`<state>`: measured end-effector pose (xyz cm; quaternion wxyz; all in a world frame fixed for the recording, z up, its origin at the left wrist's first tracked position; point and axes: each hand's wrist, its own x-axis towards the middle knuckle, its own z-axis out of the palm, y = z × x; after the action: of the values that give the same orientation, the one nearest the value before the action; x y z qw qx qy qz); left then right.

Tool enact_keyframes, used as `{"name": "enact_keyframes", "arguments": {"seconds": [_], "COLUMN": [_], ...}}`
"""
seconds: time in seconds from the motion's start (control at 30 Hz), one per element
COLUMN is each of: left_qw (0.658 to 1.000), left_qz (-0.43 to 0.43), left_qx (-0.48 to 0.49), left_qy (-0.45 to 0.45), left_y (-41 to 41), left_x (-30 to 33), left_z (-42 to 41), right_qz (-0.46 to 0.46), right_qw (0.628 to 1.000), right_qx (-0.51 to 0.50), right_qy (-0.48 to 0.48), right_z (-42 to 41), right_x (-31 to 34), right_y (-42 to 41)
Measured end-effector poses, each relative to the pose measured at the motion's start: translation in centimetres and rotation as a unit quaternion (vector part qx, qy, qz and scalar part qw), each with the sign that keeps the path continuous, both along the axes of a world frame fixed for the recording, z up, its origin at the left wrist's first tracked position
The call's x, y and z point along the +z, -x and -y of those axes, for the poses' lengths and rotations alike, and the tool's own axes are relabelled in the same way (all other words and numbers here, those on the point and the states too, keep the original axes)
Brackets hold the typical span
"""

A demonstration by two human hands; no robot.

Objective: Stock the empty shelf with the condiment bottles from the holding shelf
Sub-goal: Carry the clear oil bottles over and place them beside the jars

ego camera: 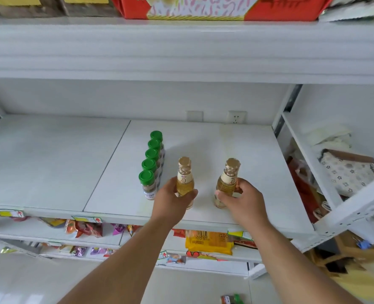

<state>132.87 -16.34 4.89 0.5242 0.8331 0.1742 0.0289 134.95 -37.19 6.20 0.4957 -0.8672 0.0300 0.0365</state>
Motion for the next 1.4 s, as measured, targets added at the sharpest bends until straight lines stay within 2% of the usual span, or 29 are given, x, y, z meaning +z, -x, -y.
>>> {"name": "enact_keyframes", "arguments": {"seconds": [0.7, 0.9, 1.03, 1.2, 1.4], "left_qw": [0.999, 0.998, 0.996, 0.993, 0.993], "left_qz": [-0.019, -0.034, -0.052, -0.08, -0.08], "left_qx": [-0.021, -0.061, -0.077, -0.087, -0.089], "left_qy": [0.019, 0.005, -0.007, -0.007, 0.001], "left_y": [-2.8, -2.6, -1.4, 1.3, 3.9], "left_x": [-2.4, -2.7, -2.7, -2.5, -2.4], "left_z": [-0.3, -0.9, -1.7, -3.3, -5.8], "right_qz": [-0.02, -0.039, -0.044, -0.022, -0.095], "right_qw": [0.999, 0.998, 0.998, 0.996, 0.995], "right_qx": [0.003, 0.006, -0.005, -0.069, -0.019], "right_qy": [0.041, 0.04, 0.035, 0.052, 0.012], "right_z": [-1.3, -1.4, -1.4, -2.7, -7.1], "right_x": [-1.2, -1.0, -1.2, -2.4, -2.6], "right_y": [-2.8, -2.3, -0.5, 4.9, 7.4]}}
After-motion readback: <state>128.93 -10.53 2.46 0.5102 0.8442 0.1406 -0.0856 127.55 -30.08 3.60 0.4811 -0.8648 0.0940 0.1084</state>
